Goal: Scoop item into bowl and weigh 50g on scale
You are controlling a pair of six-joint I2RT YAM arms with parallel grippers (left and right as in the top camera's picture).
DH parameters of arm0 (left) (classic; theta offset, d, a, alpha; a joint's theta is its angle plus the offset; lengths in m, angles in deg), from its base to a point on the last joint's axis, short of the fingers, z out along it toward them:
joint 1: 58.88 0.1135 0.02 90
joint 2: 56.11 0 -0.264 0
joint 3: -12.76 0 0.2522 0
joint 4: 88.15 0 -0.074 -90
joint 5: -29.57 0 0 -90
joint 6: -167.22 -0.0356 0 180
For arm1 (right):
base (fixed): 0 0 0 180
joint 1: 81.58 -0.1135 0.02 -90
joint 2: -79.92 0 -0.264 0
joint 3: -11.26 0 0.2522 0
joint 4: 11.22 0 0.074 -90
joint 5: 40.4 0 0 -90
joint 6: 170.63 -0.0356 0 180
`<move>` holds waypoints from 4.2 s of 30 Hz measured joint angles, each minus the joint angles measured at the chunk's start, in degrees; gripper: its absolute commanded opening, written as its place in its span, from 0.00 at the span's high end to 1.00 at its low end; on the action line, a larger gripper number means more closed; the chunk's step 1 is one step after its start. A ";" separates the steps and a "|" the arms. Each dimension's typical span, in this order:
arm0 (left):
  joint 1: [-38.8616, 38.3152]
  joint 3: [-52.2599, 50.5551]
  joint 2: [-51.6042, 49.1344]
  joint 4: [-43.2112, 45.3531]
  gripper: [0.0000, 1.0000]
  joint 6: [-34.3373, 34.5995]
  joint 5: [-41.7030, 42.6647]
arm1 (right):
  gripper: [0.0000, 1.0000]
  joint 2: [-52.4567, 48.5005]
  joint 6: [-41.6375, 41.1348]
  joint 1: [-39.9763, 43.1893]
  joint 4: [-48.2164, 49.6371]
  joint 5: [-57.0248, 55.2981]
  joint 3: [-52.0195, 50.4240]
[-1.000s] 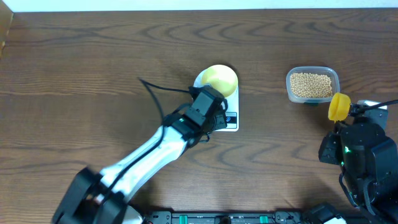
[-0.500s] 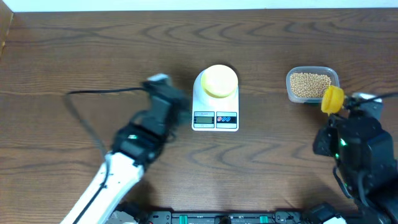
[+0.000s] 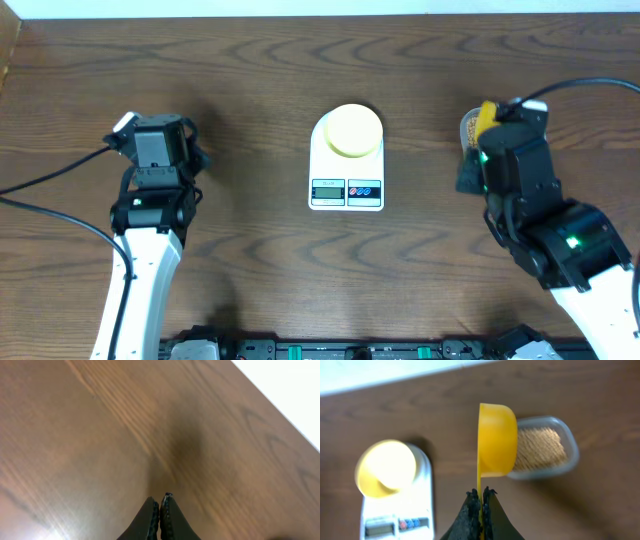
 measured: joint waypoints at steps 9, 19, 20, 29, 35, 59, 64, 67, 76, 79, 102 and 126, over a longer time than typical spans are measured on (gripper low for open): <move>-0.13 0.00 -4.59 3.02 0.93 -0.72 10.97 | 0.99 -5.35 -0.04 2.75 10.73 1.55 -0.04; -14.25 0.00 -5.77 1.51 0.93 -0.87 20.09 | 0.99 -6.19 0.74 5.18 10.88 5.60 -0.04; -16.20 0.00 -5.77 0.92 0.93 -0.83 20.11 | 0.99 -6.19 0.96 5.18 10.56 6.23 -0.04; -33.48 0.00 -5.77 -3.37 0.93 8.39 19.85 | 0.99 -6.19 1.60 5.18 -0.81 14.10 -0.07; -40.70 -0.28 -6.97 2.58 0.93 10.88 17.77 | 0.99 -6.16 3.28 5.18 -1.99 15.02 -0.07; -42.56 -0.98 -28.52 17.86 0.93 11.21 13.84 | 0.99 -6.16 5.11 5.18 -2.01 14.73 -0.07; -42.56 -0.98 -28.76 18.62 0.93 11.21 13.84 | 0.99 -6.16 5.11 5.18 -2.01 14.51 -0.09; -42.56 -0.98 -28.89 19.34 0.93 11.21 13.84 | 0.99 -6.16 5.11 5.18 -2.01 14.49 -0.09; -42.23 -0.98 -29.86 19.80 0.93 11.21 13.68 | 0.99 -6.16 5.11 5.18 -1.99 14.27 -0.09; -41.86 -0.98 -30.71 19.82 0.93 11.23 13.68 | 0.99 -6.16 5.11 5.18 -1.99 14.27 -0.09; -41.68 -0.98 -32.24 21.29 0.93 11.26 13.90 | 0.99 -6.16 5.11 5.18 -1.99 14.23 -0.07; -40.54 -0.85 -33.27 23.41 0.93 12.07 18.51 | 0.99 -6.16 5.14 5.18 -2.82 14.08 -0.09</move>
